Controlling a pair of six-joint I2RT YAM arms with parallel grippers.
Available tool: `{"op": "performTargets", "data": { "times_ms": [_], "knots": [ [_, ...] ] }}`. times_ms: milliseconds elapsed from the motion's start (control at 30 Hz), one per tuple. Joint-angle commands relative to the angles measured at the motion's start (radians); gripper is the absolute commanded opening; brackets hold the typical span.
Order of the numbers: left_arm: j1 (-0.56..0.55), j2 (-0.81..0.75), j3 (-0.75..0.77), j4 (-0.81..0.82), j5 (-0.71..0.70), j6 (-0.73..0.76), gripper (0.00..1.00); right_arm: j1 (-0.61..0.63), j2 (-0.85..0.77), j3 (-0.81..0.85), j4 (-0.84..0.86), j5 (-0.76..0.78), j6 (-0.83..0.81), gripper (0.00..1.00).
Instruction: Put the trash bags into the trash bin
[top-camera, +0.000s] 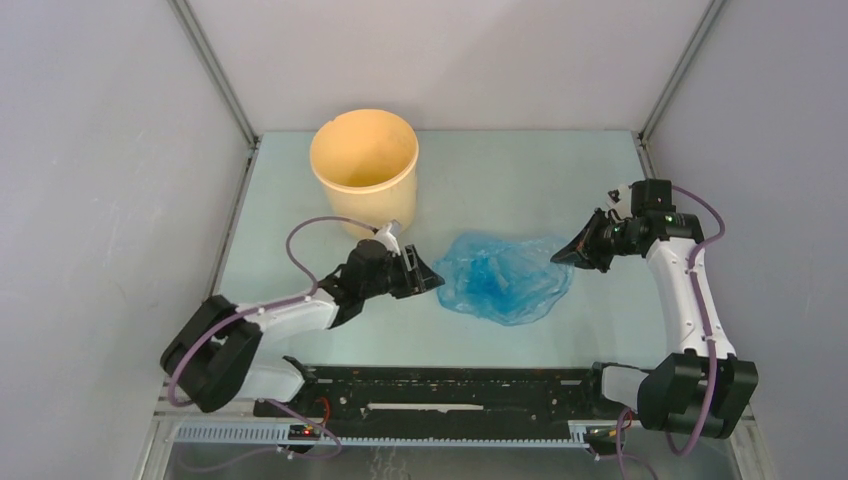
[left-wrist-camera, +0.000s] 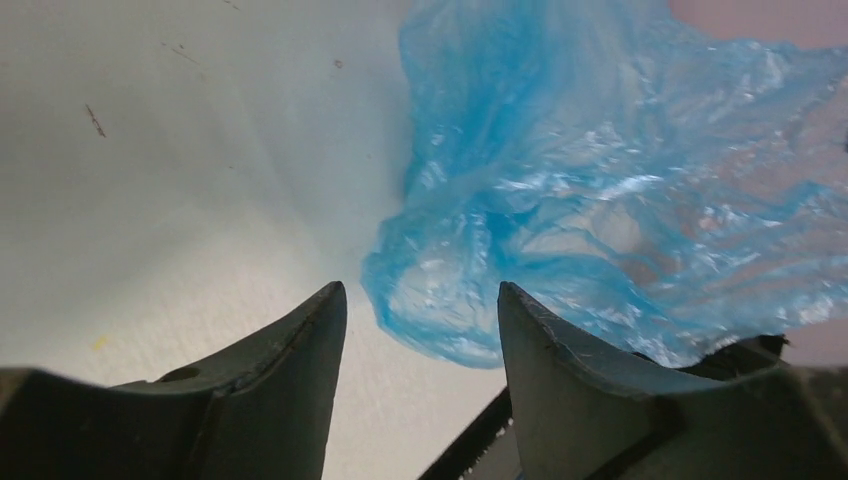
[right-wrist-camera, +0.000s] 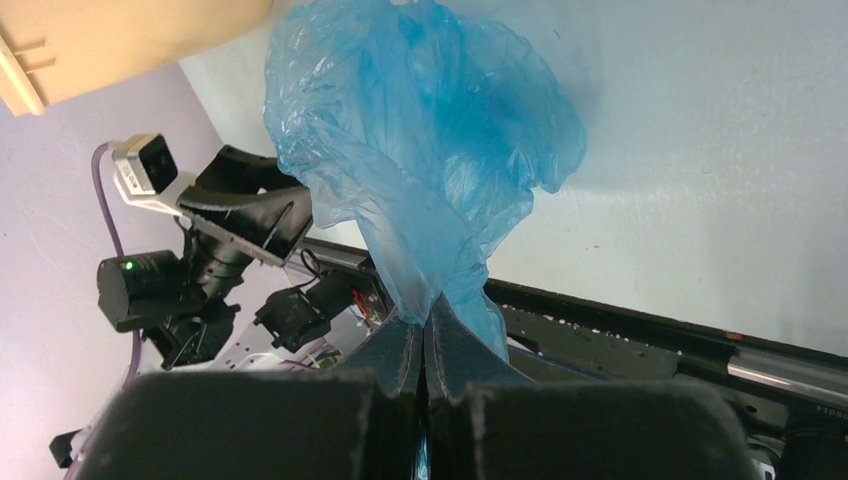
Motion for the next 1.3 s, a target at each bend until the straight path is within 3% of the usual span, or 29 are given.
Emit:
{"op": "performTargets", "data": {
  "times_ms": [0, 100, 400, 533, 633, 667, 700, 800, 867, 933, 1033, 1133, 1200, 1267],
  "knots": [
    [0.001, 0.084, -0.042, 0.193, -0.063, -0.003, 0.63, -0.008, 0.006, 0.031, -0.011, -0.025, -0.028, 0.0],
    [0.002, 0.158, -0.047, 0.273, -0.065, -0.005, 0.63, -0.008, 0.009, 0.042, -0.01, -0.039, -0.026, 0.0],
    [0.006, 0.328, -0.023, 0.535, 0.021, -0.07, 0.45, -0.003, 0.005, 0.043, -0.005, -0.063, -0.032, 0.0],
    [0.017, 0.33, -0.018, 0.545, 0.028, -0.095, 0.33, 0.023, -0.006, 0.042, -0.008, -0.043, -0.053, 0.0],
    [0.025, 0.316, 0.006, 0.526, 0.052, -0.097, 0.13, 0.034, -0.02, 0.043, -0.011, -0.034, -0.062, 0.0],
    [0.026, 0.304, 0.023, 0.483, 0.053, -0.089, 0.03, 0.037, -0.026, 0.043, -0.013, -0.027, -0.064, 0.0],
    [0.027, 0.284, 0.043, 0.418, 0.047, -0.081, 0.0, 0.04, -0.032, 0.043, -0.018, -0.015, -0.069, 0.0],
    [0.027, 0.183, 0.087, 0.157, -0.004, -0.067, 0.0, 0.058, -0.051, 0.043, -0.067, 0.089, -0.102, 0.0],
    [0.023, 0.099, 0.159, -0.158, -0.093, -0.043, 0.0, 0.065, -0.06, 0.037, -0.1, 0.164, -0.119, 0.0],
    [0.024, 0.039, 0.267, -0.486, -0.182, -0.034, 0.0, 0.067, -0.059, 0.026, -0.099, 0.176, -0.12, 0.0],
    [0.035, 0.045, 0.471, -0.762, -0.16, -0.004, 0.0, 0.079, -0.041, 0.03, 0.009, 0.107, -0.049, 0.0],
    [0.051, 0.234, 0.854, -1.026, -0.102, 0.065, 0.0, 0.099, 0.05, 0.129, 0.147, 0.003, 0.077, 0.0],
    [0.058, 0.395, 1.23, -1.246, -0.091, 0.114, 0.0, 0.104, 0.156, 0.303, 0.144, -0.05, 0.113, 0.0],
    [0.058, 0.541, 1.716, -1.419, -0.11, 0.136, 0.0, 0.102, 0.257, 0.595, 0.036, -0.07, 0.11, 0.0]
  ]
}}
